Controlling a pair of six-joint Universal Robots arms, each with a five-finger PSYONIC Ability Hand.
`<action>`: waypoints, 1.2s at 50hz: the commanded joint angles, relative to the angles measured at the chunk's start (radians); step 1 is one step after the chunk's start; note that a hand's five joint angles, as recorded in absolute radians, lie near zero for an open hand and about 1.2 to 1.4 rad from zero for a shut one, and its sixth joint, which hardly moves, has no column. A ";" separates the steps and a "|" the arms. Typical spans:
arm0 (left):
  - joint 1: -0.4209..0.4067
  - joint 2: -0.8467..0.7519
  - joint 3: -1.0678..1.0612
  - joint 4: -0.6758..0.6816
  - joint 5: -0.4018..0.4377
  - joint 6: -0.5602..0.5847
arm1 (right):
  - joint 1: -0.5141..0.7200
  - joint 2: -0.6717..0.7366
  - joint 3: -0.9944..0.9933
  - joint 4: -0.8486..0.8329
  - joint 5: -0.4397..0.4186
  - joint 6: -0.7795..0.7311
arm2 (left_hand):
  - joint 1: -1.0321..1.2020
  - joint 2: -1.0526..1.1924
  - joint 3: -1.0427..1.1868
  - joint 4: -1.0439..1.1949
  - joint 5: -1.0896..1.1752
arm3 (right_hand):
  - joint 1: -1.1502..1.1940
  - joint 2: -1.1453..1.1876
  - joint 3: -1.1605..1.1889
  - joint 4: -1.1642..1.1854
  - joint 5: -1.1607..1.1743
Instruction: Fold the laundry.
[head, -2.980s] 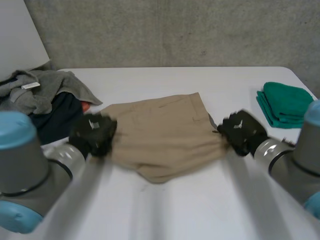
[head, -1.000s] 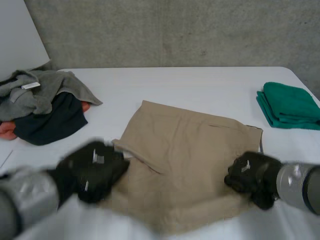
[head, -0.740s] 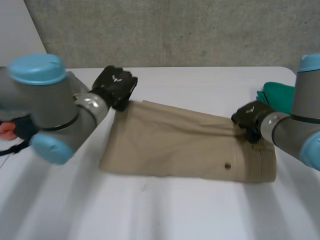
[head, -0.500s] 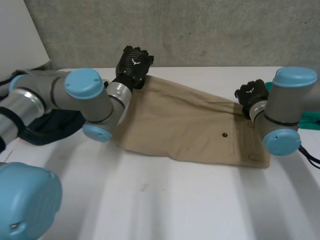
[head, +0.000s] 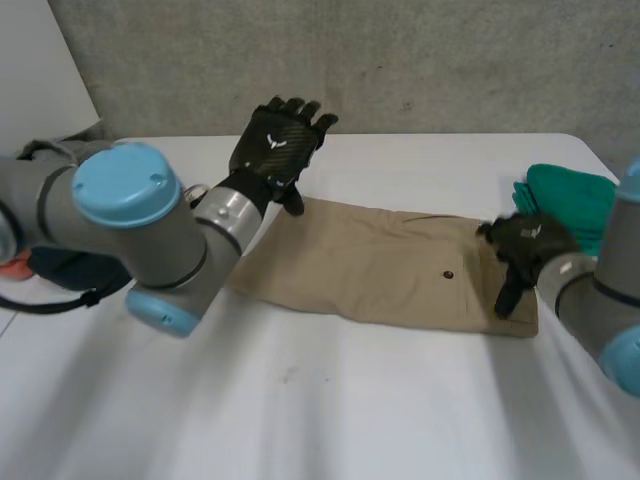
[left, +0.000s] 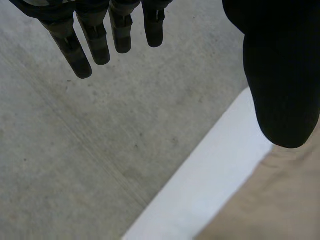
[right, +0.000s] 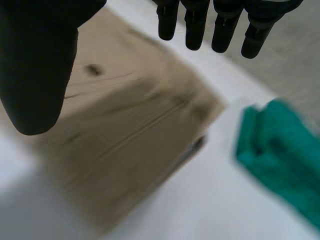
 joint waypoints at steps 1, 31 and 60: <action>0.007 0.046 -0.110 0.004 0.000 -0.052 | -0.030 0.042 0.073 -0.095 -0.059 0.033 | -0.016 -0.028 -0.035 -0.027 -0.044 | -0.030 -0.017 -0.013 -0.014 -0.023; 0.056 0.207 -0.245 0.007 -0.005 -0.158 | 0.250 0.036 0.042 -0.414 -0.346 -0.643 | -0.016 -0.028 -0.035 -0.027 -0.044 | 1.173 1.187 1.190 1.190 1.180; -0.138 -0.040 0.152 -0.214 -0.017 -0.239 | 0.051 -0.070 -0.049 -0.115 -0.283 0.289 | -0.009 -0.022 -0.029 -0.020 -0.038 | -0.048 -0.035 -0.032 -0.032 -0.041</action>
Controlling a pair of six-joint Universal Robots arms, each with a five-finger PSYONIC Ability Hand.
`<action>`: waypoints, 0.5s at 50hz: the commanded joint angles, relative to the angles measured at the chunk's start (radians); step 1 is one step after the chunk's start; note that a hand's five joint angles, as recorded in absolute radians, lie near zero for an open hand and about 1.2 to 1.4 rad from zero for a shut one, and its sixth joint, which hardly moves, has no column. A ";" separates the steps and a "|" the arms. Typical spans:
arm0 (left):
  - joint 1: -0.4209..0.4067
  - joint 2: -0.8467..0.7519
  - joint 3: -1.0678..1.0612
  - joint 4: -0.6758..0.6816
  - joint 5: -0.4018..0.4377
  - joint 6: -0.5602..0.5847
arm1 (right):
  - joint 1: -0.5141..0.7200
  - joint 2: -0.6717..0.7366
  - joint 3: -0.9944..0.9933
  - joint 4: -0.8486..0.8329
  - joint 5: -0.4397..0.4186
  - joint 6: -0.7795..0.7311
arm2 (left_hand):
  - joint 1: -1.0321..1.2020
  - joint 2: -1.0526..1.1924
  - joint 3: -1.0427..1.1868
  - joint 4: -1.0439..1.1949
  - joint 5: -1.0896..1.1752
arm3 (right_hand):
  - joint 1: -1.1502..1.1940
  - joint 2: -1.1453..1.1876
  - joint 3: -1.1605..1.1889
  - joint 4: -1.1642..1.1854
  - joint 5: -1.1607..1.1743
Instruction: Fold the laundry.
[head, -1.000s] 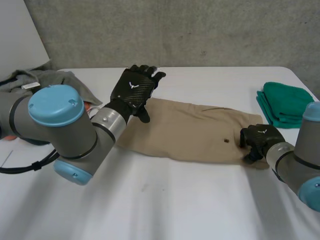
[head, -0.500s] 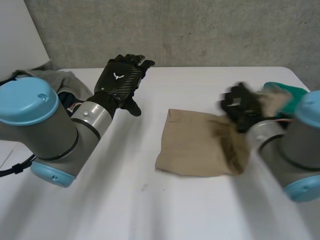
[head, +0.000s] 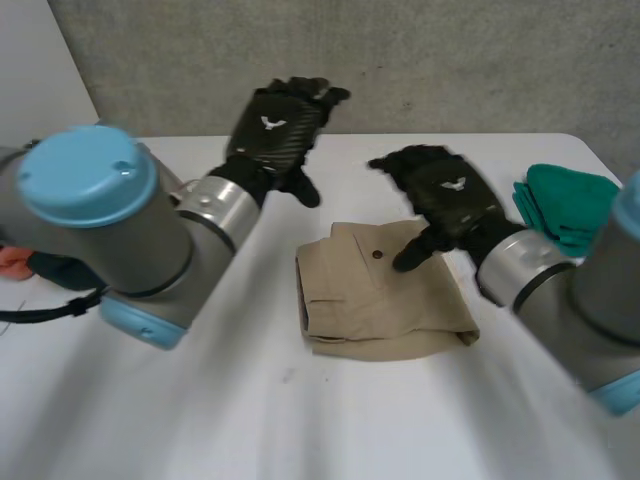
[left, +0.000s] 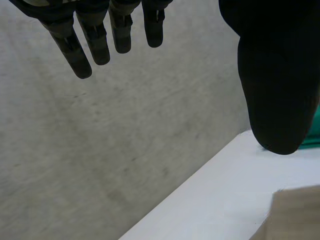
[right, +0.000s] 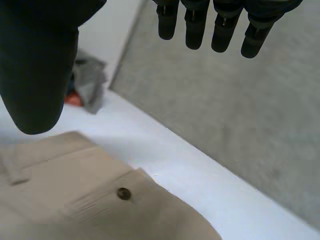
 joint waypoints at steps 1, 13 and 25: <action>-0.114 -0.194 0.231 -0.218 -0.007 -0.023 | -0.108 0.112 -0.132 0.212 -0.004 0.033 | -0.006 -0.019 -0.026 -0.017 -0.035 | -0.047 -0.034 -0.032 -0.031 -0.044; -0.160 -0.495 0.472 -0.548 -0.270 0.000 | -0.120 0.435 -0.402 0.470 0.000 -0.074 | -0.003 -0.016 -0.023 -0.014 -0.032 | -0.047 -0.034 -0.032 -0.031 -0.044; -0.116 -0.368 0.423 -0.672 -0.245 0.055 | -0.122 0.380 -0.372 0.412 0.209 -0.387 | 0.003 -0.010 -0.017 -0.008 -0.026 | -0.047 -0.034 -0.032 -0.031 -0.044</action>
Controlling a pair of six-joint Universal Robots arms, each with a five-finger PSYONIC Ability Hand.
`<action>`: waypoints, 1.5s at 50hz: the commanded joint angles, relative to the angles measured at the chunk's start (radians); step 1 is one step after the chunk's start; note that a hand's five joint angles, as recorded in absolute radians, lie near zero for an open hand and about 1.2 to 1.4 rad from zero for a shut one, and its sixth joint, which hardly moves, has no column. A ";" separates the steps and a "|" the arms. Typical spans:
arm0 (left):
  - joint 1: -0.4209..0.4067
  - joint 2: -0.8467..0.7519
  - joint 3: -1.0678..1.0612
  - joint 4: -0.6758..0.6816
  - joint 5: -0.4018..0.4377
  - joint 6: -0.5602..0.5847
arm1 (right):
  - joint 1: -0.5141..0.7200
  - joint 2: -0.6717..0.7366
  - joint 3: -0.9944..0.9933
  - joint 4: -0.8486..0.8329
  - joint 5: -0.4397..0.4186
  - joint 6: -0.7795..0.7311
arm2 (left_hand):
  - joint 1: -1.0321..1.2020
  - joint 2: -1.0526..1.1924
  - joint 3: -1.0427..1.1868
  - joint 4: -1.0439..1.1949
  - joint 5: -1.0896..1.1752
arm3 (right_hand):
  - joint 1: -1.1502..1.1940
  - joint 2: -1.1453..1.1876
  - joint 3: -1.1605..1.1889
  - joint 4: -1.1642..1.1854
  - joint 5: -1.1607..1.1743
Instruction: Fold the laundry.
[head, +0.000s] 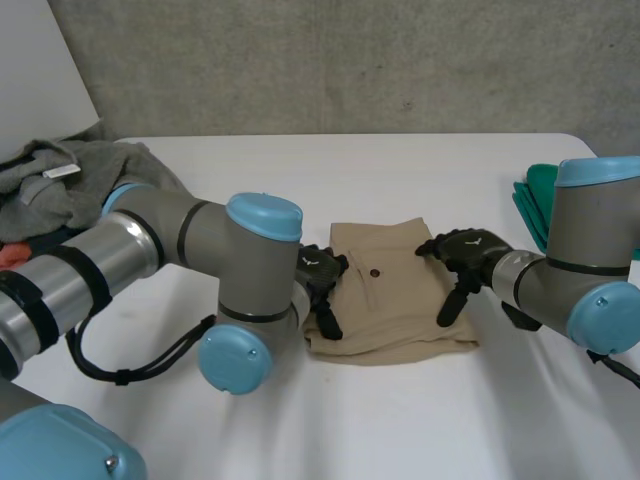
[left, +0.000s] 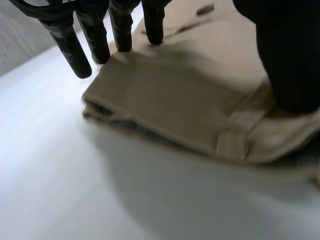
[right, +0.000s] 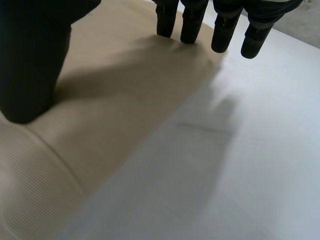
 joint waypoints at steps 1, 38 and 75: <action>0.035 0.160 -0.053 -0.018 0.042 0.012 | -0.001 -0.094 0.051 -0.092 0.120 -0.184 | 0.002 -0.010 -0.017 -0.009 -0.026 | -0.047 -0.024 -0.032 -0.031 -0.044; 0.123 0.503 -0.191 0.182 0.640 -0.067 | 0.221 -0.114 0.532 -0.868 0.189 -0.094 | -0.003 -0.016 -0.023 -0.014 -0.032 | -0.047 -0.024 -0.032 -0.031 -0.044; 0.130 0.586 -0.199 0.288 0.640 -0.193 | -0.448 0.183 -0.437 -0.552 -0.142 0.115 | -0.006 -0.019 -0.026 -0.017 -0.035 | 1.175 1.198 1.190 1.190 1.178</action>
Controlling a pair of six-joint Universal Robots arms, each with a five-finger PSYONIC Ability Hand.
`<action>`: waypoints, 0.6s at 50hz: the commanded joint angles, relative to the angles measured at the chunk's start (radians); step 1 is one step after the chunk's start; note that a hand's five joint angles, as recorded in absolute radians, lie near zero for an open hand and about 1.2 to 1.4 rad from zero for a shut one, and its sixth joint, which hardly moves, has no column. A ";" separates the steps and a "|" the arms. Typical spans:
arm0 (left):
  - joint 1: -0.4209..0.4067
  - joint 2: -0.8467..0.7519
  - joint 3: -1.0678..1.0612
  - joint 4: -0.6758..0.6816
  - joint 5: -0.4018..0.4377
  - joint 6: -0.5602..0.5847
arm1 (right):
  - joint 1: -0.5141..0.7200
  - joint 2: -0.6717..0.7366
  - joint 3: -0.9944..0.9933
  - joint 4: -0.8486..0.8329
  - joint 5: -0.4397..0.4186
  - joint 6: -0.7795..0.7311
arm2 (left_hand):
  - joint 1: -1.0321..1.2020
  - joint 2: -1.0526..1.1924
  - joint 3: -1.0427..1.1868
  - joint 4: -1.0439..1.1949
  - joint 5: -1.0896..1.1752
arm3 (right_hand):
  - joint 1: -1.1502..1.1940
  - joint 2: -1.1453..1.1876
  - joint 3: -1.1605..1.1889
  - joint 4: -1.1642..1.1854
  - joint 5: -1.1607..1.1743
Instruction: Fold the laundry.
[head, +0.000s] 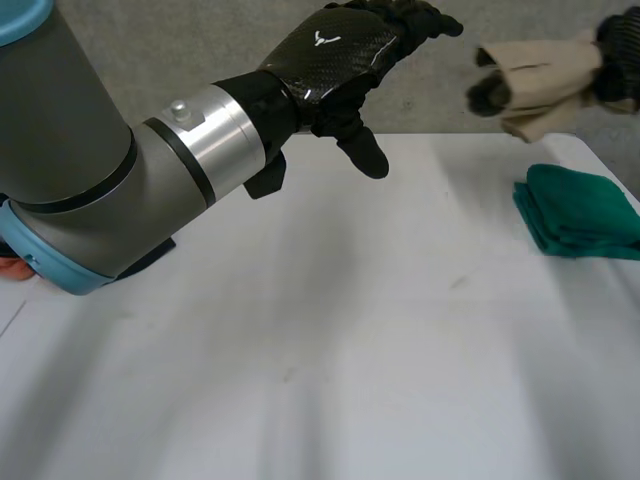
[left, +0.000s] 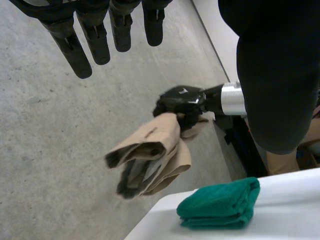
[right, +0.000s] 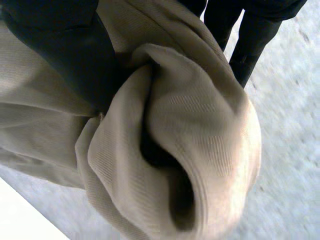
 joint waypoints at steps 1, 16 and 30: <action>0.000 -0.014 -0.029 0.005 0.002 -0.008 | -0.189 0.280 -0.202 0.085 -0.145 0.003 | 0.006 -0.005 -0.023 -0.014 -0.030 | 0.358 0.242 0.236 0.202 0.284; -0.004 -0.082 -0.022 0.005 -0.001 -0.002 | -0.314 0.488 -0.331 0.259 -0.260 -0.156 | 0.009 -0.002 -0.020 -0.011 -0.027 | -0.864 -0.980 -0.986 -1.020 -0.938; -0.012 -0.053 -0.036 -0.003 -0.004 -0.007 | -0.334 0.118 -0.169 0.528 -0.021 -0.176 | 0.009 -0.002 -0.020 -0.011 -0.027 | -0.864 -0.980 -0.986 -1.020 -0.938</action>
